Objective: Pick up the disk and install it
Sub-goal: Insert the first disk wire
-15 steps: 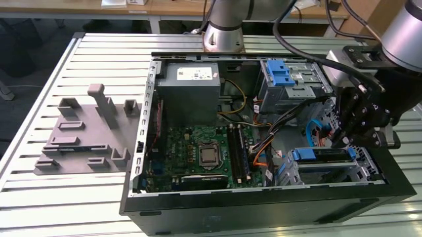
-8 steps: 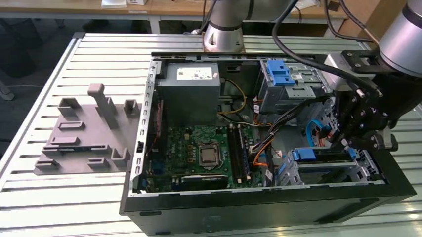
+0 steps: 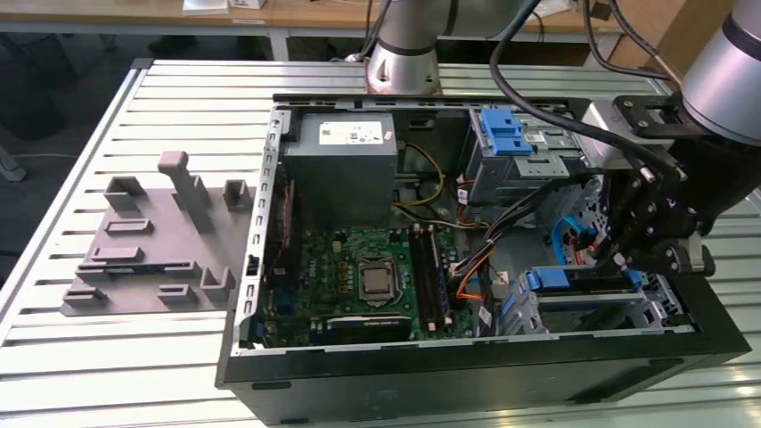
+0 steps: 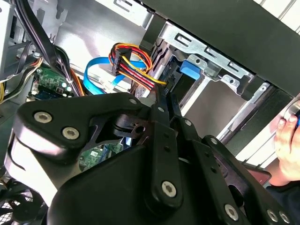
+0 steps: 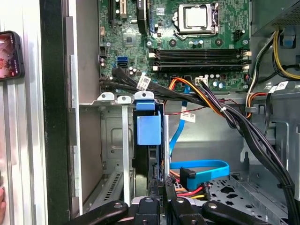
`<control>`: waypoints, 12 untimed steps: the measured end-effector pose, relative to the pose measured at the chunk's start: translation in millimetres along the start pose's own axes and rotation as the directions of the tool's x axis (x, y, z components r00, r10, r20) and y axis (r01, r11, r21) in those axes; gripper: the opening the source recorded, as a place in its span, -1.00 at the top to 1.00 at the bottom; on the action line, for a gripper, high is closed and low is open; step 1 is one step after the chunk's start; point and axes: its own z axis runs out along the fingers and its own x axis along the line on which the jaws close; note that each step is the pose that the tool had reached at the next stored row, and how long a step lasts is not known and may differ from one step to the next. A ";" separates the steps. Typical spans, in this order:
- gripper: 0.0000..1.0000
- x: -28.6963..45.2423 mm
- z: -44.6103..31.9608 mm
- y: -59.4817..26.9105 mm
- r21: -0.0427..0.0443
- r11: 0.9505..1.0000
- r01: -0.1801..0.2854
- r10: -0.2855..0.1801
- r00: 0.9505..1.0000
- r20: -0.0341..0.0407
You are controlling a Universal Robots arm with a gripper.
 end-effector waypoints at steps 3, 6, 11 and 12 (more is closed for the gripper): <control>0.68 1.0 0.7 0.0 0.000 1.000 0.000 0.000 1.000 0.004; 0.68 1.5 1.1 -0.1 0.000 1.000 0.000 0.000 1.000 0.008; 0.68 3.2 1.9 -0.2 -0.001 1.000 0.000 0.000 1.000 0.015; 0.68 3.6 2.1 -0.3 -0.001 1.000 0.000 0.000 1.000 0.016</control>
